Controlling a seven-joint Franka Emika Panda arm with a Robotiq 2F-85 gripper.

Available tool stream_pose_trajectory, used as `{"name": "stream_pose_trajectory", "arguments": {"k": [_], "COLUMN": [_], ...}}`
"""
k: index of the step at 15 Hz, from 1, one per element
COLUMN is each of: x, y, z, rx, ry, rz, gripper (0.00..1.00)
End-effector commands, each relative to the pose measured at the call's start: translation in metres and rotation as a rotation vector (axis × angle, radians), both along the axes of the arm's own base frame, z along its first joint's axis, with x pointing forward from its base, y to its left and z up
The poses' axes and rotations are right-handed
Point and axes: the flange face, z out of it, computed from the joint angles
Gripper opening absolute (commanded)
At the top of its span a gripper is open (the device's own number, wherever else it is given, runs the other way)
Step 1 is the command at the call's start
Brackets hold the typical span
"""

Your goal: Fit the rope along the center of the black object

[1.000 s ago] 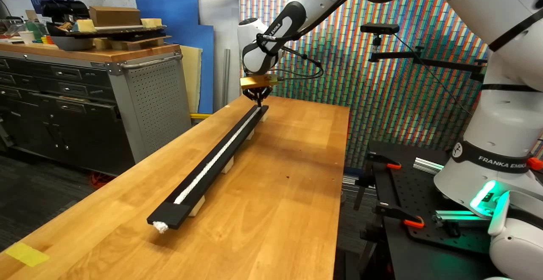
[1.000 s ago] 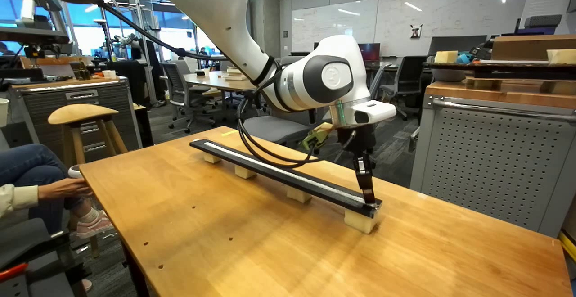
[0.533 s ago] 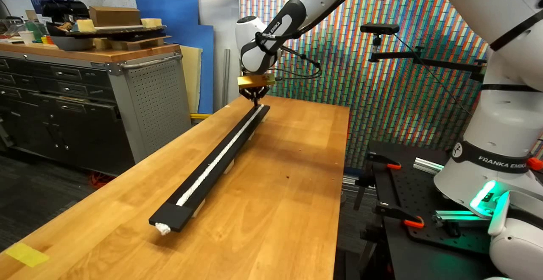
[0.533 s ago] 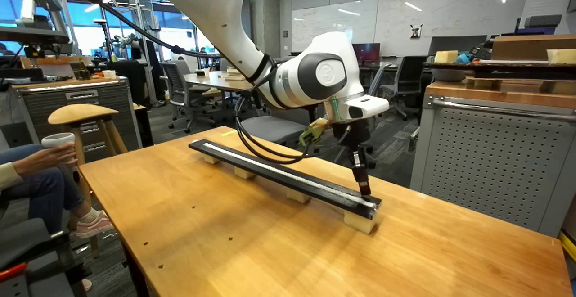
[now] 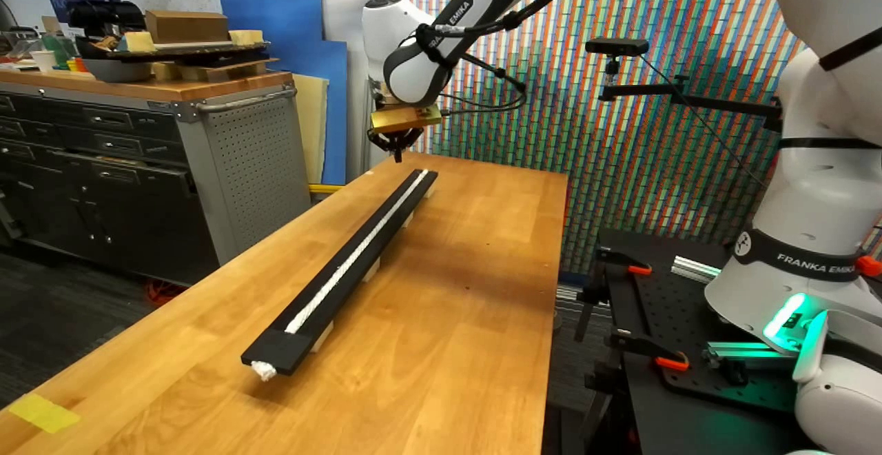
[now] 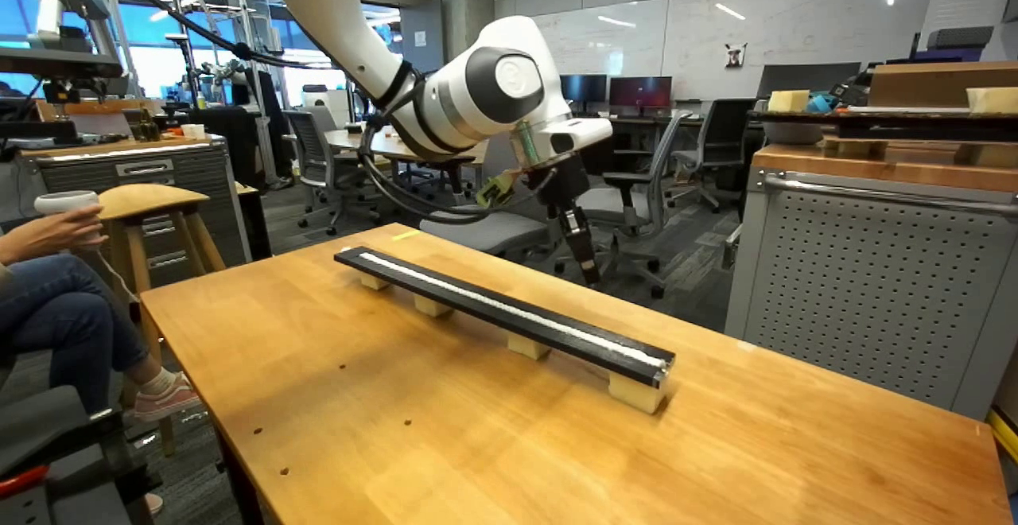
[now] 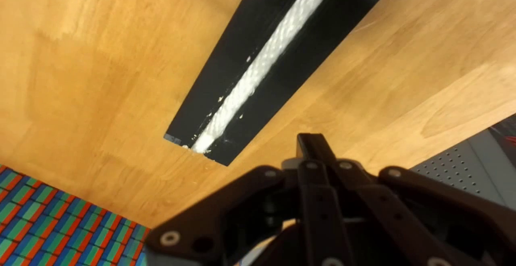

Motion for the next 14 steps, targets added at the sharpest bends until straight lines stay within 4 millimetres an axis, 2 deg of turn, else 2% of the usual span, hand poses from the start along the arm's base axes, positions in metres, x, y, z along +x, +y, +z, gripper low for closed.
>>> {"name": "stream_pose_trajectory", "arguments": {"k": [1,9,13,14], "x": [-0.025,-0.064,-0.088,-0.096], "y": [0.042,0.140,0.174,0.181], "z": [0.030,0.058,0.066,0.067], "rx": [-0.025,0.001,-0.011,-0.016], "ry": [0.045,0.178,0.239,0.255], "rz": [0.097,0.432,0.540,0.559], "gripper": [0.00,0.00,0.00,0.05]}}
